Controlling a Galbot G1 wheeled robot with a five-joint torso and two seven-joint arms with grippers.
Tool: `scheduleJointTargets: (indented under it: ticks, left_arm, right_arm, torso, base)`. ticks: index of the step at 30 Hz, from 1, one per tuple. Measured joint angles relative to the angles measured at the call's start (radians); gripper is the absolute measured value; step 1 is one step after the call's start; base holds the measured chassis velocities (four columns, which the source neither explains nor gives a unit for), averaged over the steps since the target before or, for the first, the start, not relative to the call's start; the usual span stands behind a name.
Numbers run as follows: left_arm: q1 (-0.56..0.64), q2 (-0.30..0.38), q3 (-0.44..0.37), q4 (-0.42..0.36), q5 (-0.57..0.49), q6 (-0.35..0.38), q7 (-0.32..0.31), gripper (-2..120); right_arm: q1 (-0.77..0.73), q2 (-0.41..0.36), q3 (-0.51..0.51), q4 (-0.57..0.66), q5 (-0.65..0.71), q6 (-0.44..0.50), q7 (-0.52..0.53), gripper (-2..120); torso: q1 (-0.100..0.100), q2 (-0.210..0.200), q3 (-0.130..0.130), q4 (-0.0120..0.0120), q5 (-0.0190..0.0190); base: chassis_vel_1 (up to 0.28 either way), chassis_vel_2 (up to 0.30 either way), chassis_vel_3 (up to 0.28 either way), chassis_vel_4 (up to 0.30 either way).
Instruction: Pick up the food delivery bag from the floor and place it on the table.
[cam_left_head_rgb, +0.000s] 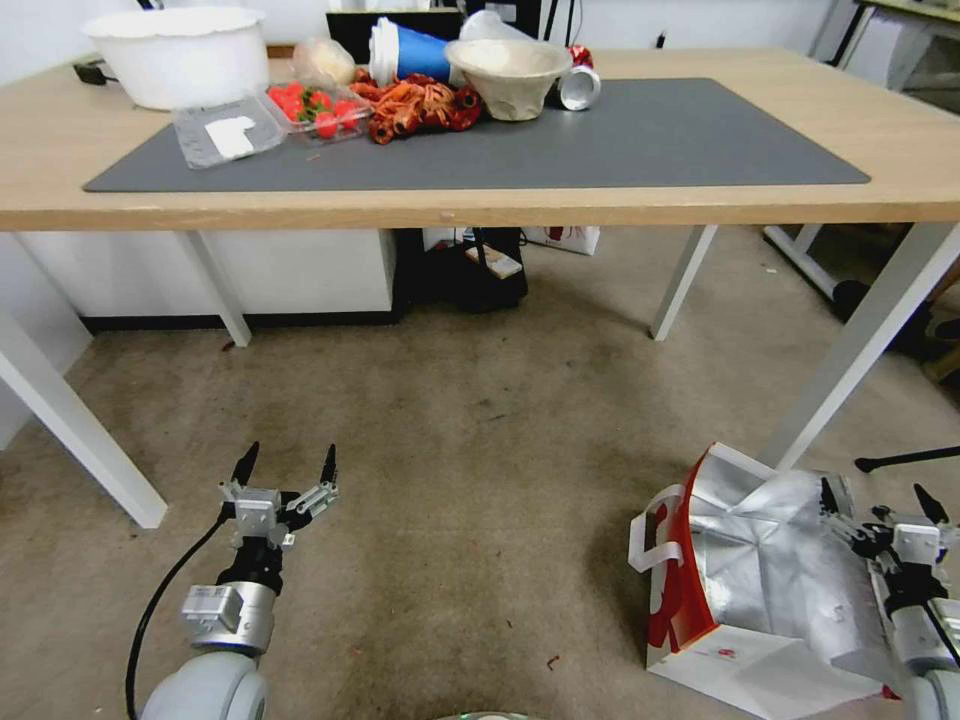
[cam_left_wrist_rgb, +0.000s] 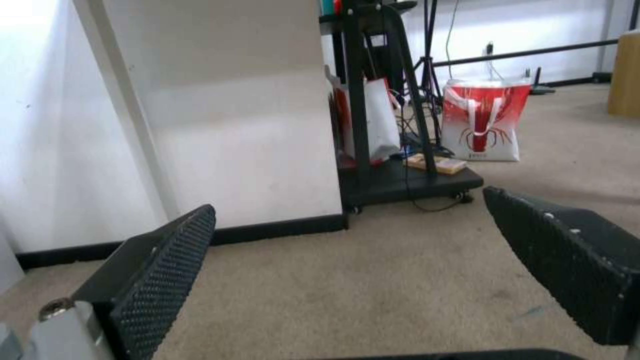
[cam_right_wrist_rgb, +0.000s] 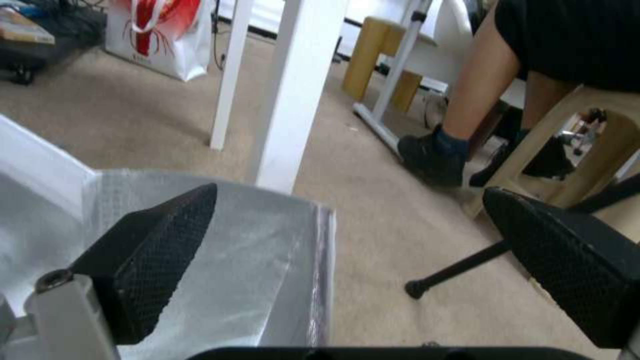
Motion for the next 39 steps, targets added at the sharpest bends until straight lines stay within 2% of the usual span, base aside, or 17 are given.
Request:
scheduleJointTargets:
  ticks: [12,16,23,24,27,28,31,32,33,36,39]
  left_arm:
    - [-0.018,0.010,0.015,0.009,0.000,0.000,-0.003,100]
    - [-0.020,0.010,0.016,0.011,0.000,0.000,-0.004,100]
    - [-0.022,0.009,0.017,0.013,0.000,0.000,-0.006,100]
    - [-0.022,0.009,0.017,0.013,0.000,0.000,-0.006,100]
    - [-0.022,0.010,0.015,0.013,0.000,0.000,-0.007,100]
    - [-0.022,0.010,0.015,0.013,0.000,0.000,-0.007,100]
    - [-0.022,0.010,0.016,0.013,0.000,0.000,-0.007,100]
    - [-0.022,0.010,0.016,0.013,0.000,0.000,-0.007,100]
    - [-0.022,0.010,0.016,0.014,0.000,0.000,-0.007,100]
    - [-0.022,0.009,0.017,0.014,0.001,-0.001,-0.007,100]
    - [-0.021,0.010,0.017,0.015,0.001,-0.003,-0.007,100]
  right_arm:
    - [0.033,0.004,-0.014,-0.056,-0.009,-0.011,0.006,100]
    - [0.043,-0.001,-0.020,-0.070,-0.009,-0.018,0.011,96]
    - [0.056,-0.004,-0.033,-0.087,-0.001,-0.037,0.022,75]
    - [0.056,-0.004,-0.033,-0.087,-0.001,-0.037,0.022,75]
    - [0.056,-0.001,-0.037,-0.083,0.004,-0.042,0.023,63]
    - [0.056,-0.001,-0.037,-0.083,0.004,-0.042,0.023,63]
    - [0.057,0.001,-0.040,-0.079,0.006,-0.043,0.023,51]
    - [0.057,0.001,-0.040,-0.079,0.006,-0.043,0.023,51]
    - [0.057,0.003,-0.040,-0.079,0.006,-0.044,0.023,43]
    - [0.057,0.005,-0.041,-0.079,0.006,-0.044,0.023,36]
    - [0.056,0.008,-0.042,-0.079,0.006,-0.044,0.023,21]
  torso:
    - [0.000,0.000,0.000,0.0000,0.0000]
    - [0.000,0.000,0.000,0.0000,-0.0001]
    - [0.000,0.000,0.000,0.0000,0.0000]
    - [0.000,0.000,0.000,0.0000,0.0000]
    - [0.000,0.000,0.000,0.0000,0.0001]
    - [0.000,0.000,0.000,0.0000,0.0001]
    - [0.000,0.000,0.000,0.0000,0.0000]
    - [0.000,0.000,0.000,0.0000,0.0000]
    - [0.000,0.000,0.000,0.0000,-0.0001]
    - [0.000,0.000,0.000,0.0000,0.0000]
    - [0.000,0.000,0.000,0.0000,0.0000]
  base:
    - [0.000,0.000,0.000,0.000]
    - [0.000,0.000,0.000,0.000]
    - [0.000,0.000,0.000,0.000]
    - [0.000,0.000,0.000,0.000]
    - [0.000,0.000,0.000,0.000]
    - [0.000,0.000,0.000,0.000]
    - [0.000,0.000,0.000,0.000]
    - [0.000,0.000,0.000,0.000]
    - [0.000,0.000,0.000,0.000]
    - [0.000,0.000,0.000,0.000]
    - [0.000,0.000,0.000,0.000]
